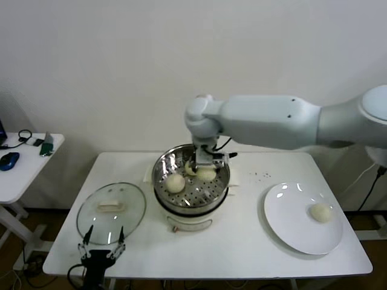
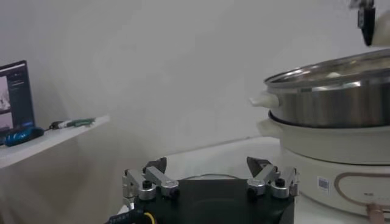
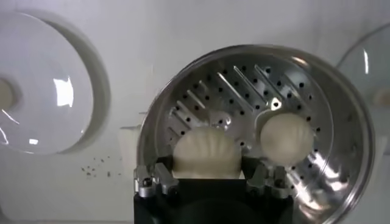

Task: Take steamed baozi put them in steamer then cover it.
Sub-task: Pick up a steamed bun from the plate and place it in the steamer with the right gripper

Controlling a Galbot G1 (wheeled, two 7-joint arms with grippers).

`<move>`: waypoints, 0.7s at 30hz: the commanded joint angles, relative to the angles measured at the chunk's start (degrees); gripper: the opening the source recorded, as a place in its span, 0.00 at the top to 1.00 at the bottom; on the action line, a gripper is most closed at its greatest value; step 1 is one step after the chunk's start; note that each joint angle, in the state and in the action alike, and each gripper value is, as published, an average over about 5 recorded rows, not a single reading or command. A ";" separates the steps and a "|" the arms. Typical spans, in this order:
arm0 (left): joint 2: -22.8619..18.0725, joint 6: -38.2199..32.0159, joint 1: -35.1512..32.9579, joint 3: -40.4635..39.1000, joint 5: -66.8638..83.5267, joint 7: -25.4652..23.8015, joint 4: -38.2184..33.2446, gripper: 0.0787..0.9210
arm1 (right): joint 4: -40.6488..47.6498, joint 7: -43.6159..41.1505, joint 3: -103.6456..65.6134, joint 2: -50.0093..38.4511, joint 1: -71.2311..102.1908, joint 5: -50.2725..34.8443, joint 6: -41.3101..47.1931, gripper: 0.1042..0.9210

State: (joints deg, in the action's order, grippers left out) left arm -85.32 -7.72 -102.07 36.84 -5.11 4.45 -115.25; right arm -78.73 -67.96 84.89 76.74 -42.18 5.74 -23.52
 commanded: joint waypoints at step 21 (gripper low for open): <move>-0.09 0.54 0.89 0.21 0.58 -0.02 0.48 0.12 | 2.16 -1.76 2.53 6.20 5.80 -2.63 0.31 0.24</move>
State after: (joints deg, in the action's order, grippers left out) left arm -85.48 -7.23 -101.22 37.03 -4.66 4.46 -114.81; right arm -76.87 -69.31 87.00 82.00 -37.33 3.70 -23.69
